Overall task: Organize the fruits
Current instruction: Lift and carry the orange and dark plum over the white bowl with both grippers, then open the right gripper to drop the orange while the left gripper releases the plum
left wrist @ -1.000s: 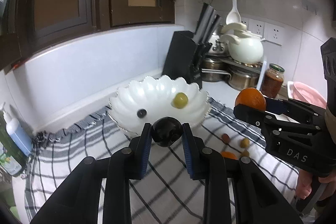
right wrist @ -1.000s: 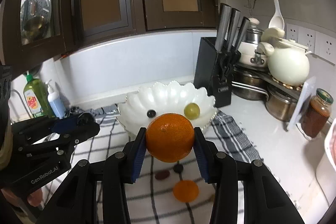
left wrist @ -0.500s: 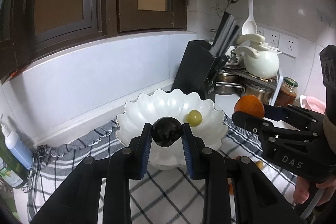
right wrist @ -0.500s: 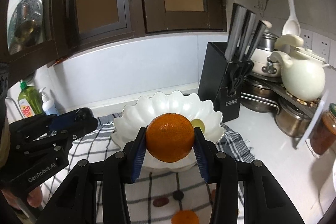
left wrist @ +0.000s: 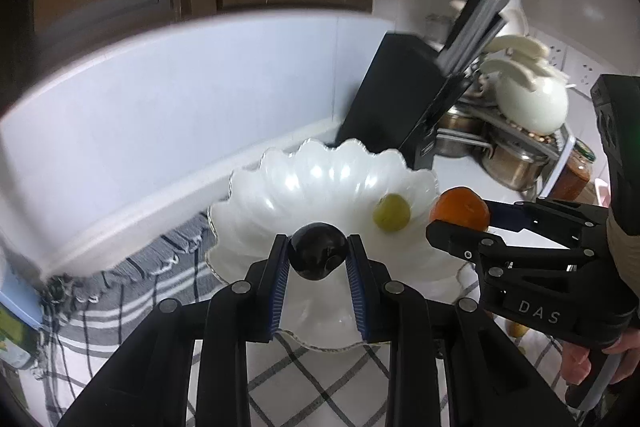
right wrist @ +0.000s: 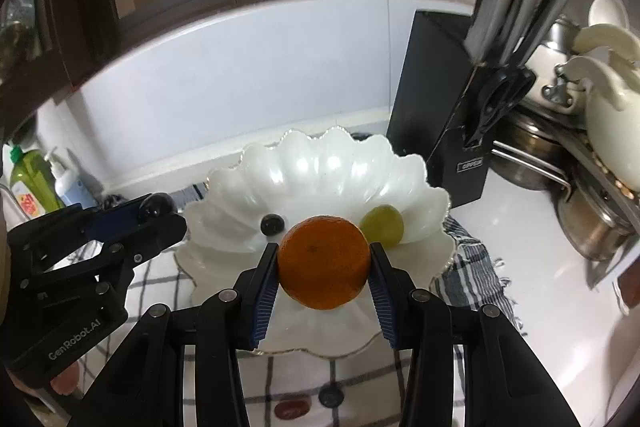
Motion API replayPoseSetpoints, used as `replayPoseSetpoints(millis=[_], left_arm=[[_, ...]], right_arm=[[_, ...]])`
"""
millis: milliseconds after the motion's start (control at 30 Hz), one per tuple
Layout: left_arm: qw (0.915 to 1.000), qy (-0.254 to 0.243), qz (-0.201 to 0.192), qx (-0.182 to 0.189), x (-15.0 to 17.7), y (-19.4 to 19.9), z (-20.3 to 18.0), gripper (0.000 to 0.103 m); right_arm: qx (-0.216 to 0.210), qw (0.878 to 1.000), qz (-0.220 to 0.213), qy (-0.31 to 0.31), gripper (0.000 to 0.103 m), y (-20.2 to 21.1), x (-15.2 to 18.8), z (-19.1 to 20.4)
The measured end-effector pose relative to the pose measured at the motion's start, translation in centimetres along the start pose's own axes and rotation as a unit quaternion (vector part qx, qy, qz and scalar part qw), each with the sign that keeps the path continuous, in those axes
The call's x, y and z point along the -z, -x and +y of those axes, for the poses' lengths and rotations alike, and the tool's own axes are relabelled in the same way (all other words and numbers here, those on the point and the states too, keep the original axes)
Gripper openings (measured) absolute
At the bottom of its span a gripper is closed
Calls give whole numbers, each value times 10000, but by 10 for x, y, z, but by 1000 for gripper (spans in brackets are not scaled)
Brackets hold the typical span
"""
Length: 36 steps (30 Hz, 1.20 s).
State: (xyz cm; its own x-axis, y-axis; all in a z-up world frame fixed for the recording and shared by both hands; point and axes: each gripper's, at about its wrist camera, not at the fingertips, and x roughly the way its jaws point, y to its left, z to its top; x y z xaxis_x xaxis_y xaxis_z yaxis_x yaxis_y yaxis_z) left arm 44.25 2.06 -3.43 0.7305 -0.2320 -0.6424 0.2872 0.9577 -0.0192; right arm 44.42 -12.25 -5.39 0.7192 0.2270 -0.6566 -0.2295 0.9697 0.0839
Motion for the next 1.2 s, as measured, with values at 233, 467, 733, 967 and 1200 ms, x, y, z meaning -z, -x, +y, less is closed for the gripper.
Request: replayPoseSetpoints(millis=[233,467,733,967,1200], left_arm=[[9979,191,605,137,-4,-38,7,29],[9944,169,1040,62,-1,-69,9,29],[9904,81,1376,-58,5,-92,9,29],[9883,119,1517,-77,8,-102,9,29],[9873,189,1578,-73,7,-106,11,37]], right_arm=[[118,9990,431,99,45,-33,-5,-6],[107,9965,816,118,45,-61,-5,-12],[159,9931,1152,157,45,-84,0,-16],[121,9907,1352,65,45,-96,2,-18],[135,9894,1446,75,45,-100,2,-18]])
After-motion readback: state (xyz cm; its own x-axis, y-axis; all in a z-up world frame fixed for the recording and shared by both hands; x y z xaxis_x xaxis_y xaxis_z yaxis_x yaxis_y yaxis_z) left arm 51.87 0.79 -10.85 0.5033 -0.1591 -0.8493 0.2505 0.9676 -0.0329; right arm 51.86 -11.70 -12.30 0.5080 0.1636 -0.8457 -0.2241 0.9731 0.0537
